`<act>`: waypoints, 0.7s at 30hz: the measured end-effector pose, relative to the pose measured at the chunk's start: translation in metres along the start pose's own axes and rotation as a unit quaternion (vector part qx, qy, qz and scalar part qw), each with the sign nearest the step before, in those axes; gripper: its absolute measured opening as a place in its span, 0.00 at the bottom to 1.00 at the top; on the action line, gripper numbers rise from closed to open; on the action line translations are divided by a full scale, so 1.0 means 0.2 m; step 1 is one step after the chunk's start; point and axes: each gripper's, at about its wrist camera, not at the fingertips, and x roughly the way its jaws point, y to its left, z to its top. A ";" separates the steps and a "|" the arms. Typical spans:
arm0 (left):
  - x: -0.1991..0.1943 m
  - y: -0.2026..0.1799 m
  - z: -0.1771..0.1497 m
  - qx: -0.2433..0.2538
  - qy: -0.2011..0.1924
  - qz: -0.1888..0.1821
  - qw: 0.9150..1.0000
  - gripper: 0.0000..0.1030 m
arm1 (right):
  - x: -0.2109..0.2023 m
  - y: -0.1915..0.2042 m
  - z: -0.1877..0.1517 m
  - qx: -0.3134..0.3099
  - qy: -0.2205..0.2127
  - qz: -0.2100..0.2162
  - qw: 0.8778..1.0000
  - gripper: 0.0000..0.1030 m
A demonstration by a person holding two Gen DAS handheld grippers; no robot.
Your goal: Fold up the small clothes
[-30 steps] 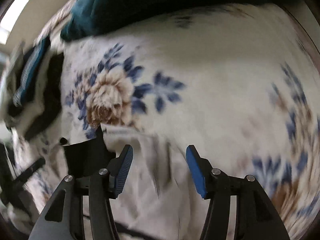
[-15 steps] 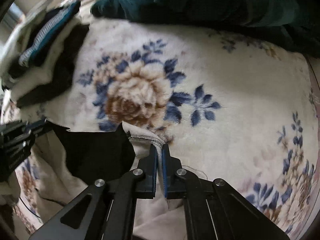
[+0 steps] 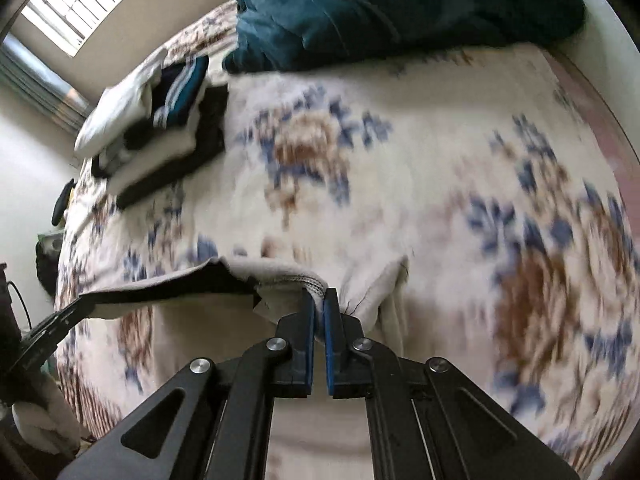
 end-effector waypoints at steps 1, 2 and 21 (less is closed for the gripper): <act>0.02 0.02 -0.09 -0.011 0.015 0.008 1.000 0.05 | 0.00 -0.05 -0.08 0.004 0.011 -0.003 1.000 0.04; 0.04 0.05 -0.15 -0.020 0.029 0.011 0.999 0.05 | 0.01 -0.11 -0.16 0.008 0.025 -0.004 1.000 0.04; 0.04 0.42 -0.30 -0.180 0.061 -0.003 0.982 0.32 | 0.08 -0.50 -0.52 0.166 0.043 0.005 0.985 0.38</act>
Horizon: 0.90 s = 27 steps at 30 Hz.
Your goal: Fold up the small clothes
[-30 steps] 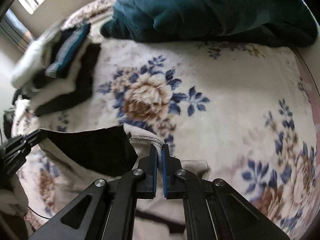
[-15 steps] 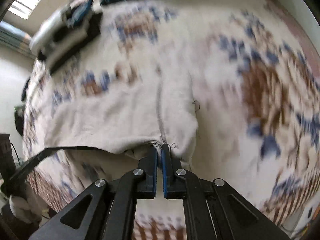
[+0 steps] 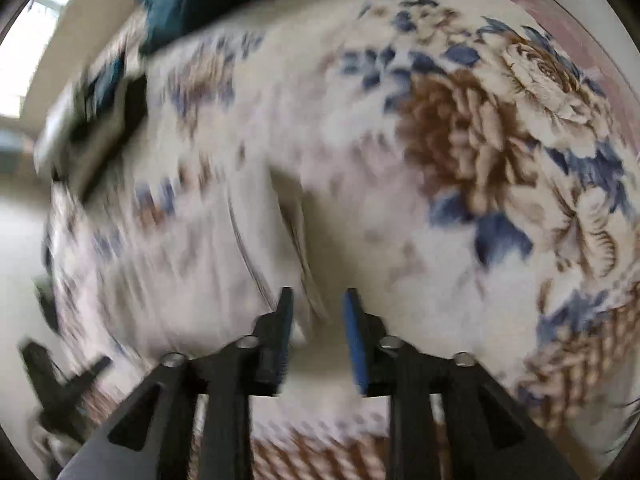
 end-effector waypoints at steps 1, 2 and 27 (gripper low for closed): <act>0.02 -0.01 0.08 -0.007 -0.008 -0.009 1.000 0.40 | 0.02 -0.02 0.06 0.021 0.002 0.020 1.000 0.38; 0.05 -0.02 0.16 -0.017 -0.018 -0.020 0.999 0.42 | 0.04 -0.03 0.09 0.034 0.002 0.030 0.999 0.39; 0.40 0.02 0.46 0.012 0.013 -0.029 0.999 0.23 | 0.46 0.00 0.39 0.110 0.058 0.075 0.989 0.58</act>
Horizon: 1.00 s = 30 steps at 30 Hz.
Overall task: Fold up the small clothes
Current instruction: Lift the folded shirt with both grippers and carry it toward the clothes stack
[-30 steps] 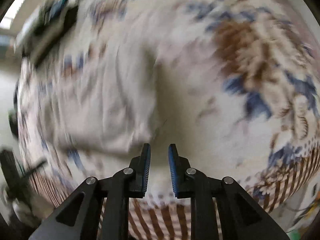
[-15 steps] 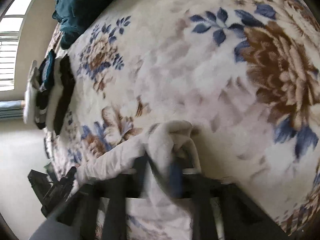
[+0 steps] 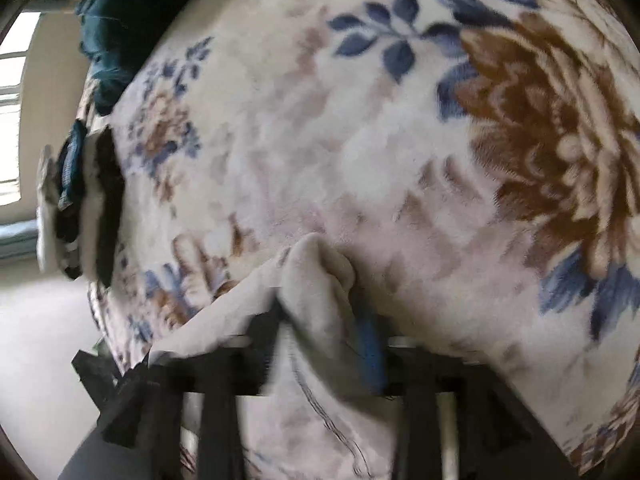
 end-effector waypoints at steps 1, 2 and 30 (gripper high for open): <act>-0.02 0.02 -0.02 -0.009 -0.003 -0.021 1.000 0.39 | -0.03 -0.01 0.00 -0.010 -0.004 0.019 1.000 0.61; -0.03 0.05 -0.04 -0.019 -0.005 -0.038 0.999 0.48 | -0.05 -0.01 -0.01 -0.018 -0.003 0.028 0.999 0.69; 0.09 -0.15 -0.10 0.014 -0.018 -0.125 0.992 0.24 | 0.31 0.06 0.05 -0.110 0.066 0.127 0.984 0.30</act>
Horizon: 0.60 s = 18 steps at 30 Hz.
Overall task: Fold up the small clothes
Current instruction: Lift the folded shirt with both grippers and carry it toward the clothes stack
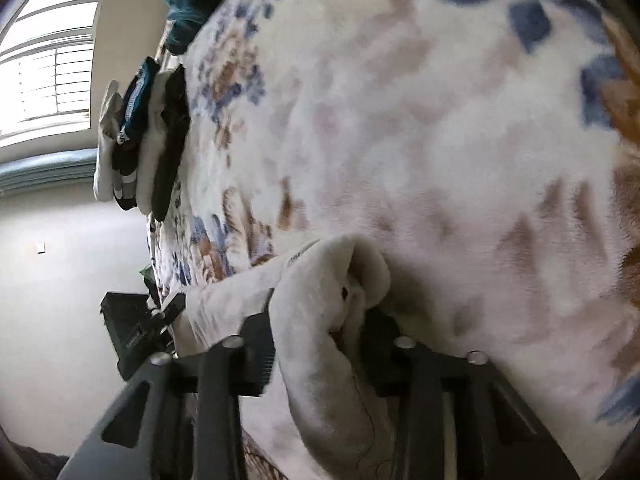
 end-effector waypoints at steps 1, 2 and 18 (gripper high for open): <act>-0.01 -0.02 0.00 0.003 -0.005 0.001 1.000 0.23 | -0.01 0.04 -0.01 -0.006 -0.007 -0.010 1.000 0.29; -0.02 -0.04 0.01 0.007 -0.014 0.001 1.000 0.23 | -0.02 0.06 -0.02 -0.008 -0.012 -0.013 1.000 0.28; -1.02 -0.22 0.40 0.091 -0.101 -0.028 0.990 0.21 | -0.26 1.16 -0.23 -0.084 -0.130 -0.002 0.988 0.24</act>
